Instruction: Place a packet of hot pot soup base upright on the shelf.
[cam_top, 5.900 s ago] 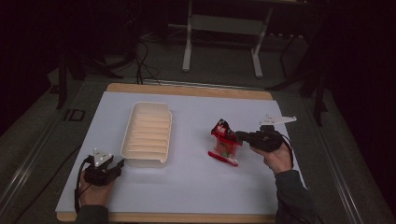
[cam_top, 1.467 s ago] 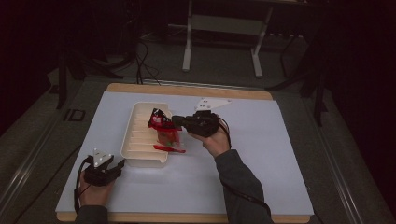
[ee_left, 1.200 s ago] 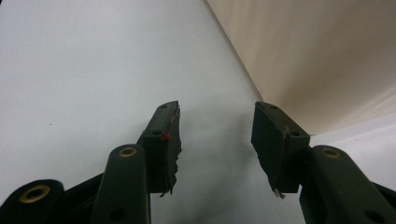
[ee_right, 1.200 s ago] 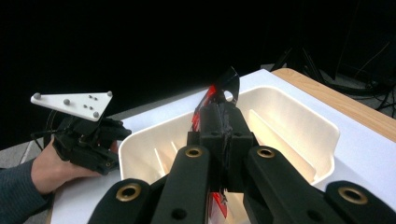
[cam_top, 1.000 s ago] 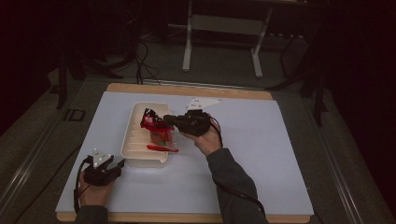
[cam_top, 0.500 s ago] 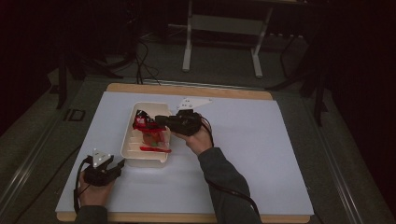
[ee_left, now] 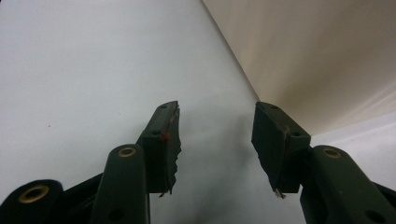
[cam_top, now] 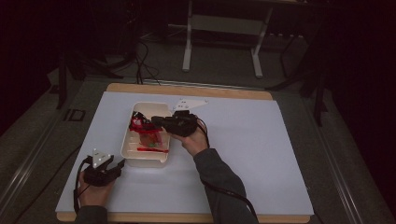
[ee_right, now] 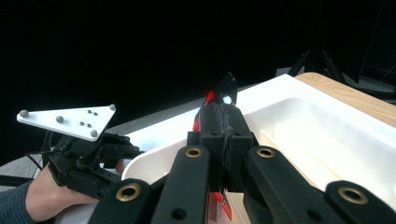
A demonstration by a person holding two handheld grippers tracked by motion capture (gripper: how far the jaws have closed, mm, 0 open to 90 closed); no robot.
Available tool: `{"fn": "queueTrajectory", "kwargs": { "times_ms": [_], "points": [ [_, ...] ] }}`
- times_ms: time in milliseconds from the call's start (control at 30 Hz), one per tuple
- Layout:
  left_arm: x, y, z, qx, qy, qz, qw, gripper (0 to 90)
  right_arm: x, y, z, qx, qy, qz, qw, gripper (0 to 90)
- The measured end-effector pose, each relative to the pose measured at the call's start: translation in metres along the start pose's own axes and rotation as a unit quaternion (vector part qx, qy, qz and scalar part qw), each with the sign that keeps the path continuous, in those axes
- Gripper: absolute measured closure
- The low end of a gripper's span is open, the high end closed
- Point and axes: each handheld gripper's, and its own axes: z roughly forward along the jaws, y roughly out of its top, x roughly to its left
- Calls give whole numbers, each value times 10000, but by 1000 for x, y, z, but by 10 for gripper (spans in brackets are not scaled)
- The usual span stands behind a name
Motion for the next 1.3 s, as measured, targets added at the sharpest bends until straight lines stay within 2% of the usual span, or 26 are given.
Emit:
{"fn": "queueTrajectory", "kwargs": {
  "times_ms": [167, 500, 833, 1033, 1300],
  "points": [
    [0, 0, 0, 2, 0, 0, 10000, 516, 1, -2, 3, 15, 31, -4, 10000, 896],
    [0, 0, 0, -4, 4, 1, 10000, 516, 2, -13, 5, -45, 128, 137, 9998, 895],
    [0, 0, 0, -7, 2, -3, 10000, 516, 5, -10, 8, -18, 88, 82, 9999, 895],
    [0, 0, 0, -18, -2, -14, 10000, 516, 9, -9, 13, -126, 106, 78, 9998, 895],
    [0, 0, 0, -19, -2, -19, 10000, 515, 5, -22, 11, -194, 99, 207, 9995, 895]
  ]
}}
